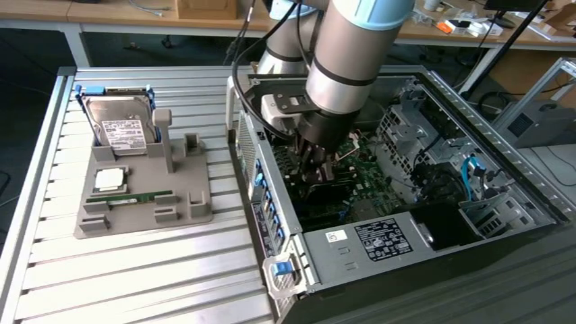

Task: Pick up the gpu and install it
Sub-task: 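Press down on the gpu until it lock into place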

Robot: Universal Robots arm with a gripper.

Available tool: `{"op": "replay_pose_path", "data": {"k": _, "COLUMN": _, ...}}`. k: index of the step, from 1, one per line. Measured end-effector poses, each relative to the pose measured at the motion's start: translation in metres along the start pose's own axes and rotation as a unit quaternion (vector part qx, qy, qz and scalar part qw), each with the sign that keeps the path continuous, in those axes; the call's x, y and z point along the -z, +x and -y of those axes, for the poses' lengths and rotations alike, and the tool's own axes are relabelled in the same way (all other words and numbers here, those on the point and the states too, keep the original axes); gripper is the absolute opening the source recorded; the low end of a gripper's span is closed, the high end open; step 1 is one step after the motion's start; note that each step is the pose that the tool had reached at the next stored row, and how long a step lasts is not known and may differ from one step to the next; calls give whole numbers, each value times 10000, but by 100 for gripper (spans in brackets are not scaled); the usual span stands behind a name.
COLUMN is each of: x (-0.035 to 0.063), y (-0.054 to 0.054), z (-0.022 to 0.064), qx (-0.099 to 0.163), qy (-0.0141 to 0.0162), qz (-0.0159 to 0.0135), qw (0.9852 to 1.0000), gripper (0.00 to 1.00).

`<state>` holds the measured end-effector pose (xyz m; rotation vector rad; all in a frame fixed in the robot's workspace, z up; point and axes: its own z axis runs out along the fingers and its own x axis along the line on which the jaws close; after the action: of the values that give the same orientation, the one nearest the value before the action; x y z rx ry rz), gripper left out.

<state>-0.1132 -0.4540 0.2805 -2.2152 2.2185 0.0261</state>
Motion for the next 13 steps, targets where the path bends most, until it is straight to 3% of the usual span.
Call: {"op": "replay_pose_path", "data": {"k": 13, "x": -75, "y": 2, "z": 46, "qx": 0, "qy": -12, "qz": -2, "qw": 10000, "gripper": 10}}
